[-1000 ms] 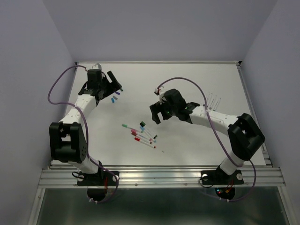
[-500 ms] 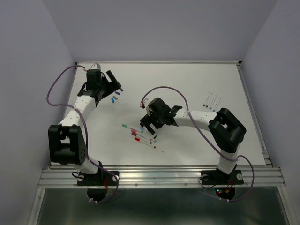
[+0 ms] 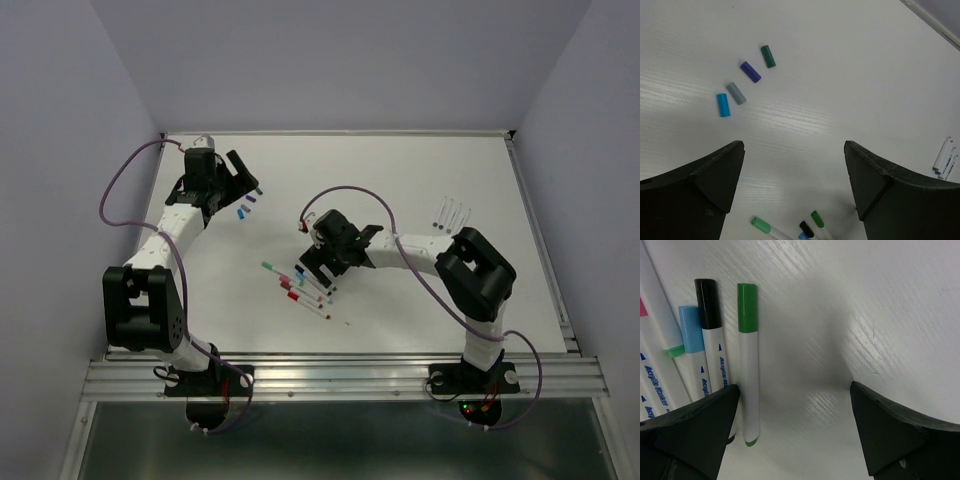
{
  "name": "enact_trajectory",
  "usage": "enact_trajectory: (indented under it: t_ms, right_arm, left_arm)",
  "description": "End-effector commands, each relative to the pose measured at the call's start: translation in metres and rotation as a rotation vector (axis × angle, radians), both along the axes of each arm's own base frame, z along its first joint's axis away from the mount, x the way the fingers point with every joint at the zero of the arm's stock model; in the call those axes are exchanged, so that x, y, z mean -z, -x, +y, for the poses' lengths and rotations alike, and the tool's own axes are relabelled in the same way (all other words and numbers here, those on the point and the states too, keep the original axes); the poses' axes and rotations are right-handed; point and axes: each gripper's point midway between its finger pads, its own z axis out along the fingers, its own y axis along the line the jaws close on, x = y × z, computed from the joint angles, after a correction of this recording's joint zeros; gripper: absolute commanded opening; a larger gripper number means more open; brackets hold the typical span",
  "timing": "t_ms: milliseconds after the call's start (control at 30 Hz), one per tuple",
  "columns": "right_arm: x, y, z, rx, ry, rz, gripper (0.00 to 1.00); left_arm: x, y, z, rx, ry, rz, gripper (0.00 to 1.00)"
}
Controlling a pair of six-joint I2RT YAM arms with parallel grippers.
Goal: Open the pen caps
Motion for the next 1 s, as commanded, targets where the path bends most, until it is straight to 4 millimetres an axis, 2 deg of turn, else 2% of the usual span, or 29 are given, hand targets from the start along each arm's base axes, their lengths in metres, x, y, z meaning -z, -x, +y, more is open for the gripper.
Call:
enact_trajectory:
  t_ms: [0,67,100,200,300,333,400,433,533,600,633,733,767,833,867,933,967]
  right_arm:
    - [-0.003,-0.007,0.004,0.007,0.012,-0.022,0.92]
    - [0.0,-0.007,0.005,0.007,0.011,-0.016,0.77]
    - [0.0,-0.007,0.006,0.007,0.01,-0.012,0.65]
    - [0.005,-0.004,0.008,0.005,0.008,0.008,0.48]
    - [0.008,-0.001,0.011,-0.009,-0.004,0.03,0.37]
    - [0.008,-0.001,0.013,-0.009,-0.01,0.032,0.29]
    - [0.008,0.0,0.015,-0.016,-0.016,0.038,0.21]
    - [0.007,-0.001,0.016,-0.018,-0.021,0.037,0.13]
    - [-0.001,-0.007,0.019,-0.009,-0.029,0.011,0.04]
    - [-0.009,-0.015,0.018,0.017,-0.026,-0.026,0.03]
    - [-0.02,-0.026,0.016,0.047,-0.039,-0.054,0.01]
    - [-0.041,-0.037,0.018,0.097,-0.1,-0.087,0.01]
    - [-0.057,-0.045,0.018,0.117,-0.151,-0.115,0.01]
    - [-0.073,-0.054,0.016,0.157,-0.221,-0.13,0.01]
    - [-0.089,-0.059,0.016,0.161,-0.283,-0.149,0.01]
    - [-0.103,-0.064,0.012,0.179,-0.345,-0.159,0.01]
    - [-0.113,-0.064,0.017,0.179,-0.412,-0.143,0.01]
  left_arm:
    - [-0.021,0.001,-0.002,0.006,-0.001,-0.065,0.93]
    - [-0.023,0.001,-0.002,0.004,0.0,-0.071,0.93]
    - [-0.023,0.001,-0.002,0.005,0.001,-0.071,0.93]
    - [-0.023,0.002,-0.003,0.009,0.0,-0.072,0.93]
    - [-0.021,0.001,-0.003,0.01,-0.002,-0.066,0.93]
    - [-0.021,0.001,-0.003,0.01,0.001,-0.065,0.93]
    - [-0.021,0.001,-0.004,0.016,0.004,-0.064,0.93]
    - [-0.022,0.001,-0.005,0.019,0.004,-0.067,0.93]
    - [-0.025,0.001,-0.006,0.026,0.006,-0.073,0.93]
    - [-0.025,0.002,-0.008,0.04,0.012,-0.073,0.93]
    - [-0.026,0.003,-0.011,0.055,0.019,-0.076,0.93]
    - [-0.029,0.004,-0.018,0.092,0.043,-0.09,0.93]
    - [-0.033,0.006,-0.027,0.132,0.074,-0.104,0.93]
    - [-0.04,0.01,-0.042,0.193,0.109,-0.126,0.92]
    - [-0.045,0.013,-0.053,0.242,0.137,-0.147,0.92]
    - [-0.056,0.017,-0.07,0.304,0.158,-0.184,0.92]
    - [-0.063,0.021,-0.086,0.359,0.175,-0.208,0.92]
